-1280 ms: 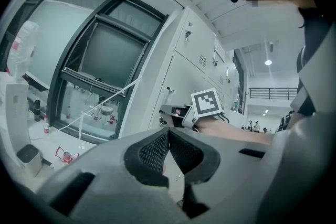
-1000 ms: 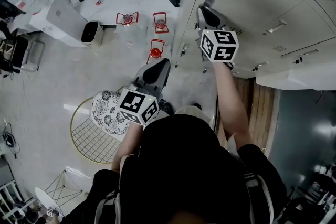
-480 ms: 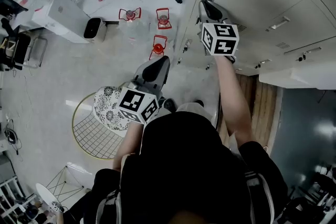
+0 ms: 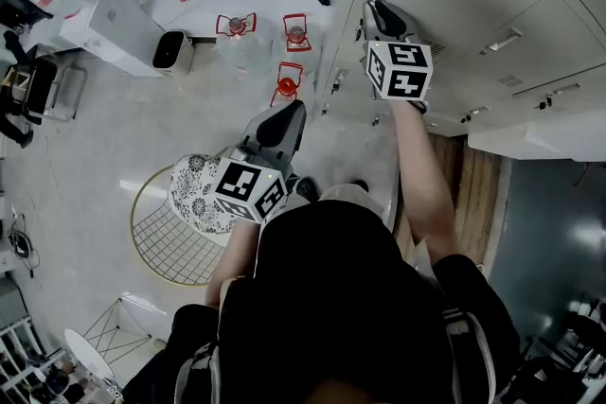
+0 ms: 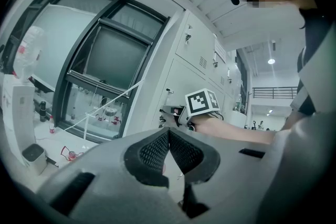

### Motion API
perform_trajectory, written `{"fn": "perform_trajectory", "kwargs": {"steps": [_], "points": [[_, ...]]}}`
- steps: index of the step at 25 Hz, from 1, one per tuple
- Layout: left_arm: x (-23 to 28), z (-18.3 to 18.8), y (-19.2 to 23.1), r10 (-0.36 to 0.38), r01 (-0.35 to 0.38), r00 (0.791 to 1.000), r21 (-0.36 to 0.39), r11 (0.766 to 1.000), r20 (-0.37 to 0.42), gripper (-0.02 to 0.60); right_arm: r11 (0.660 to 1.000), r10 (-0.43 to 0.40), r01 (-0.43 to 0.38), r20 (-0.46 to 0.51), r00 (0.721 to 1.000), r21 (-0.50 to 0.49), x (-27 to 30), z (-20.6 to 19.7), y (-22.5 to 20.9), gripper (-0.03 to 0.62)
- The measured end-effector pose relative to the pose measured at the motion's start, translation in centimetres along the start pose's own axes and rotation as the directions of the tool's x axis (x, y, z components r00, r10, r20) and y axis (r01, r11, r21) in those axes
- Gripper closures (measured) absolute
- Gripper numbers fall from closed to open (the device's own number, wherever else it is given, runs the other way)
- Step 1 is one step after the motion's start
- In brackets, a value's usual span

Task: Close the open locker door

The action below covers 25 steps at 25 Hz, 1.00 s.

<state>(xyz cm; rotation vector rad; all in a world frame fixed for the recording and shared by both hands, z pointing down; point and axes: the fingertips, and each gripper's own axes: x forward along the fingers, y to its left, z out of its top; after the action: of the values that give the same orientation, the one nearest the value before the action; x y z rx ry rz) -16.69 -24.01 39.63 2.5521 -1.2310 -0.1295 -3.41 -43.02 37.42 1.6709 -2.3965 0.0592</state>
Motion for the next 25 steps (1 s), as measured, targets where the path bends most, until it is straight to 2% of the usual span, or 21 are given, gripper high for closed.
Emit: {"fn": "perform_trajectory", "kwargs": {"steps": [13, 18, 25], "points": [[-0.2, -0.5, -1.0, -0.009, 0.009, 1.0, 0.007, 1.0, -0.006, 0.563, 0.998, 0.059, -0.06, 0.04, 0.997, 0.02, -3.2, 0.3, 1.2, 0.545], [0.4, -0.7, -2.3, -0.015, 0.015, 1.0, 0.012, 1.0, -0.005, 0.563, 0.993, 0.115, -0.115, 0.066, 0.991, 0.007, -6.8, -0.1, 1.8, 0.545], [1.6, -1.6, -5.6, -0.045, 0.045, 0.999, -0.005, 0.999, -0.022, 0.563, 0.99, 0.139, -0.142, 0.087, 0.986, 0.026, -13.5, -1.1, 1.3, 0.551]]}}
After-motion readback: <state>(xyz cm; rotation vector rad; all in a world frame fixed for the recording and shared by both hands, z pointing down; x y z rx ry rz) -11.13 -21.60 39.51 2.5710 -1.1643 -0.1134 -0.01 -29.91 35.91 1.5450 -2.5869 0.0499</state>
